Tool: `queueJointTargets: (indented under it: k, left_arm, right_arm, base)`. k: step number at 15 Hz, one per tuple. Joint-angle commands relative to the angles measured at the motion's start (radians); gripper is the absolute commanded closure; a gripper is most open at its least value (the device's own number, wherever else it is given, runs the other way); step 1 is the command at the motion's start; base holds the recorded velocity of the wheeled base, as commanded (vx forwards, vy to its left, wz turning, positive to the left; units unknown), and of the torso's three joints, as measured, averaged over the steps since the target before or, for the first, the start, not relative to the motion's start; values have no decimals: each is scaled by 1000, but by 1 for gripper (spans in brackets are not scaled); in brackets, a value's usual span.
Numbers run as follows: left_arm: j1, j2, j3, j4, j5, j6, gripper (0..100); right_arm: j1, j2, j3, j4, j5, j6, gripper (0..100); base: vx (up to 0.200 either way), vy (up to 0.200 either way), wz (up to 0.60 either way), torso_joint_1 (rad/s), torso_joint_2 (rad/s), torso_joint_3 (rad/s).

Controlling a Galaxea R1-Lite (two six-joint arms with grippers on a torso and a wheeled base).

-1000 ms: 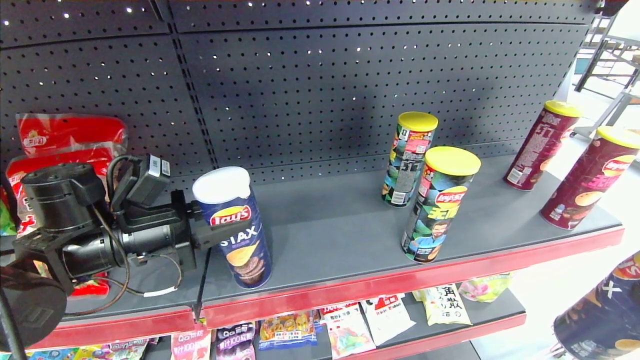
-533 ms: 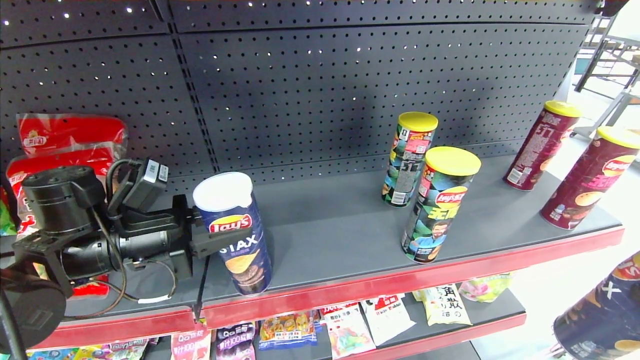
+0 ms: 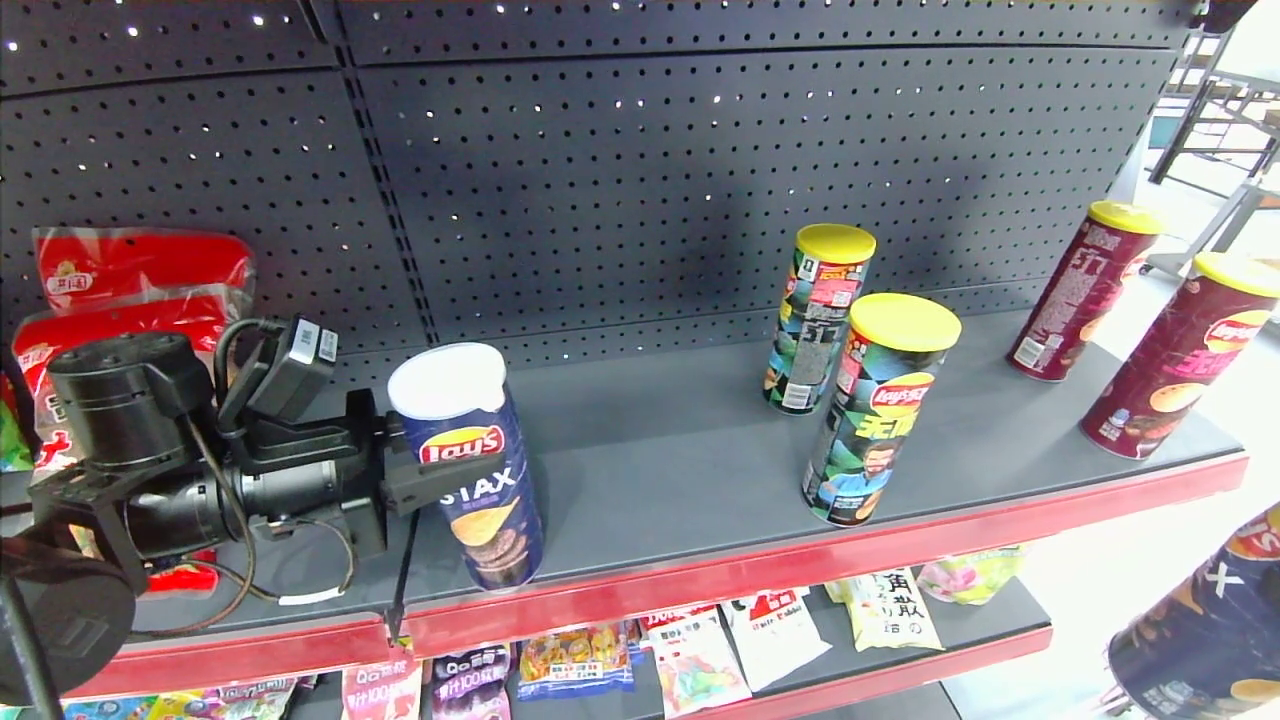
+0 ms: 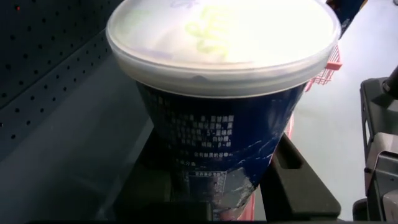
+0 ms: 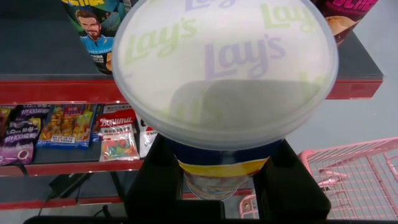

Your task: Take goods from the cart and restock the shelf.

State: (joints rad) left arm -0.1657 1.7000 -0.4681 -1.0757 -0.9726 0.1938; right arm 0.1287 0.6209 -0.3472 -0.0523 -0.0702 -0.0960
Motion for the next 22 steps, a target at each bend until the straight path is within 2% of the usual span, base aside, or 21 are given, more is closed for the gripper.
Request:
queueJointTargets:
  k: [1, 10, 11, 19, 20, 22]
  left_arm:
    - [0, 3, 2, 2, -9, -1, 100]
    - [-3, 23, -6, 0, -44, -1, 100]
    - [-3, 26, -9, -1, -41, 3, 0]
    - [15, -8, 28, -10, -28, 7, 0]
    - [55, -34, 54, -12, -28, 7, 0]
    - [97, -69, 88, -10, -31, 4, 0]
  right_arm:
    - [0, -1, 1, 2, 0, -1, 100]
    - [0, -15, -7, 5, 1, -1, 100]
    - [0, -16, -6, 5, 1, -1, 100]
    - [0, -18, -4, 6, 1, -1, 100]
    - [0, -24, -1, 6, 1, -1, 100]
    - [0, -30, 2, 8, 1, -1, 100]
  base:
    - [0, 0, 0, 0, 0, 0]
    - [0, 0, 0, 0, 0, 0]
    - [0, 0, 0, 0, 0, 0]
    - [0, 0, 0, 0, 0, 0]
    - [0, 0, 0, 0, 0, 0]
    - [0, 0, 0, 0, 0, 0]
